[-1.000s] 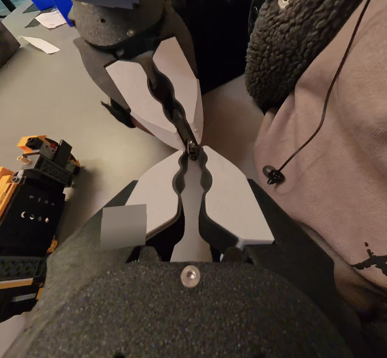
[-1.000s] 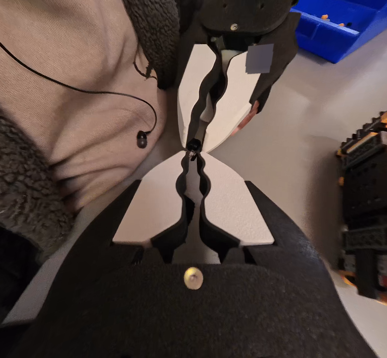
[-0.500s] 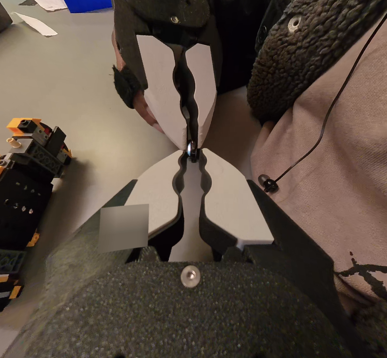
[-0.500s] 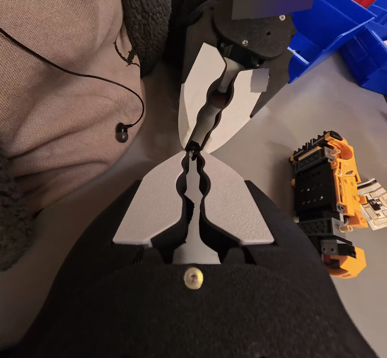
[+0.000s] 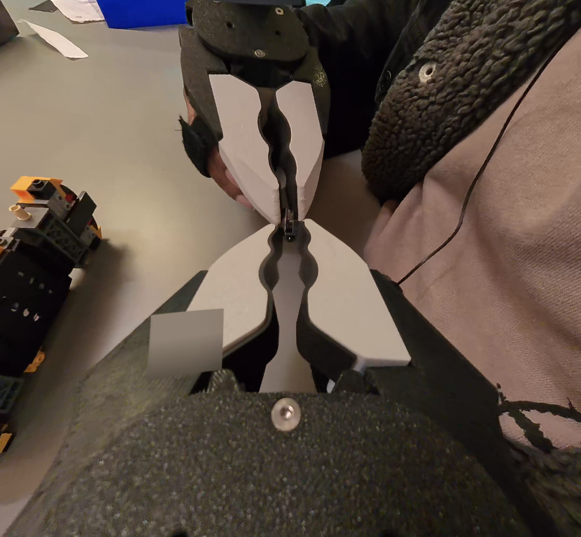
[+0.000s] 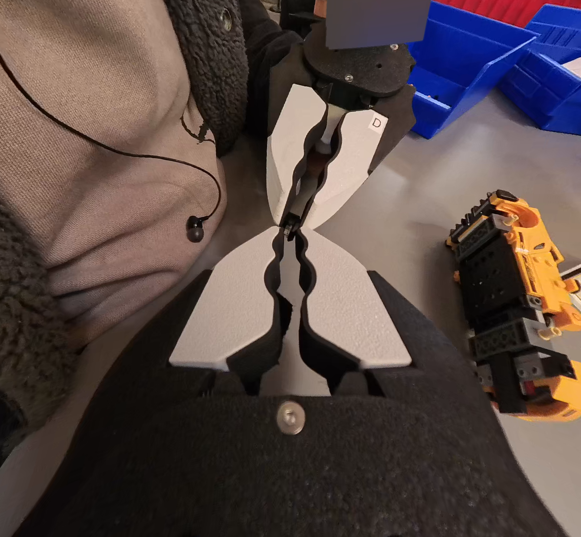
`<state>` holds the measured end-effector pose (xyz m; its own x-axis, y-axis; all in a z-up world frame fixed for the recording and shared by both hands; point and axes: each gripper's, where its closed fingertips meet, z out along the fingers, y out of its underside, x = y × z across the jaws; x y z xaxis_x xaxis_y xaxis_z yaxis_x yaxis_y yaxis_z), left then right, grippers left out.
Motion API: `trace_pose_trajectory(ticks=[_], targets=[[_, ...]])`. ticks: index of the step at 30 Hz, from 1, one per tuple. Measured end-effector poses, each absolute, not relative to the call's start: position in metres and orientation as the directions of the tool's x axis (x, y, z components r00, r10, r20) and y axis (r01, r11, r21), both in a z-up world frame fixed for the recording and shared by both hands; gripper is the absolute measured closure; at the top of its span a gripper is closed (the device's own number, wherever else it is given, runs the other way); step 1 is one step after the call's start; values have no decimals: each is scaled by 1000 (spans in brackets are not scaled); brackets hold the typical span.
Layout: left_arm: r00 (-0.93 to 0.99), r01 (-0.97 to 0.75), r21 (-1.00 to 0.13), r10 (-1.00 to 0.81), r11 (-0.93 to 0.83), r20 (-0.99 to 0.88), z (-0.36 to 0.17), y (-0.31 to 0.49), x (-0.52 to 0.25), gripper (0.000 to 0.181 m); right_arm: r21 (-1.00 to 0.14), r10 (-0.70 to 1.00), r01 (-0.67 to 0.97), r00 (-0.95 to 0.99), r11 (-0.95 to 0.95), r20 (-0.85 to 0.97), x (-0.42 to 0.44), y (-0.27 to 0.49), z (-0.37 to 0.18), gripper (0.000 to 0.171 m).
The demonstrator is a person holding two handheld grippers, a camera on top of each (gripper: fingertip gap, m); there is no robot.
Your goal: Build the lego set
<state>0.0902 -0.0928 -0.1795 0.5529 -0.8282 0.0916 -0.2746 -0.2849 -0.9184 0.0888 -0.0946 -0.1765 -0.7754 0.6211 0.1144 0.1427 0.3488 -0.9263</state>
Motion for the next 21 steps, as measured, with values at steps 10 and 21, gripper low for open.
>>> trace_pose_trajectory(ticks=[10,21], targets=[[583,-199,-897,-784,-395,216,-181,-87,85,171,-940,655,238,-755,245,-21,82,-89,-178,164],[647,-300,-902,-761,-311,47,-182,-80,79,171,-951,682,212,-731,223,-3,75,-83,-176,164]])
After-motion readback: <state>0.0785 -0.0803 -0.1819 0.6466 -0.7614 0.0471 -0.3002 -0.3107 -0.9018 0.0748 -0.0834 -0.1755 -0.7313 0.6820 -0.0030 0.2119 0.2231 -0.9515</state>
